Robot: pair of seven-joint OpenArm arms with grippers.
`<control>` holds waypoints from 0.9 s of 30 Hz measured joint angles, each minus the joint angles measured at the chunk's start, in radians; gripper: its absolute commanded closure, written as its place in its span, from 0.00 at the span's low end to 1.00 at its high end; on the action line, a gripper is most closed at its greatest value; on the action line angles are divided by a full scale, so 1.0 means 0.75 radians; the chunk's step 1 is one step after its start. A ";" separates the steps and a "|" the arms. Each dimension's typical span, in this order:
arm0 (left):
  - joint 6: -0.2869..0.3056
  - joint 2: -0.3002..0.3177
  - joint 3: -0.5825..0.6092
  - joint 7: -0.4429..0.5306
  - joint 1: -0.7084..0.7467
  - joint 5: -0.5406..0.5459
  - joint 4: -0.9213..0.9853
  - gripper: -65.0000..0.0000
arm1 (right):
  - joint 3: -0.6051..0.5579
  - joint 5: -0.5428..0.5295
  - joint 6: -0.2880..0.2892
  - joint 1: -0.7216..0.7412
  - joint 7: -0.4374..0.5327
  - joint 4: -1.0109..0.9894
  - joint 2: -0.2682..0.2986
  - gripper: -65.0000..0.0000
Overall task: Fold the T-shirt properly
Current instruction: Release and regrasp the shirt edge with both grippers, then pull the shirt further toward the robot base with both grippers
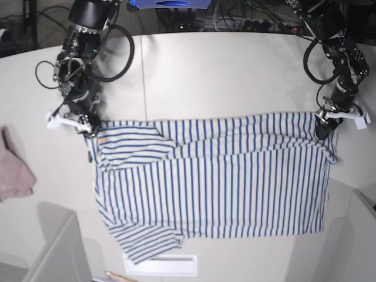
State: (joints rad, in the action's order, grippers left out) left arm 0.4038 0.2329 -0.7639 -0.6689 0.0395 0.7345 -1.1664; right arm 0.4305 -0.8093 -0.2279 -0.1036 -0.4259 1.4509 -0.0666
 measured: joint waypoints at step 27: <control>-0.293 0.175 0.130 -0.161 -0.012 -0.011 -0.285 1.00 | 0.003 0.007 -0.162 0.078 -0.145 0.254 0.025 1.00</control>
State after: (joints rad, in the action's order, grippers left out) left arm 0.1841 0.3645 -0.6666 -0.7898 0.0307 0.7265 -1.3804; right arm 0.4324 -0.8043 -0.3492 -0.0452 -0.5350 1.6417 -0.0475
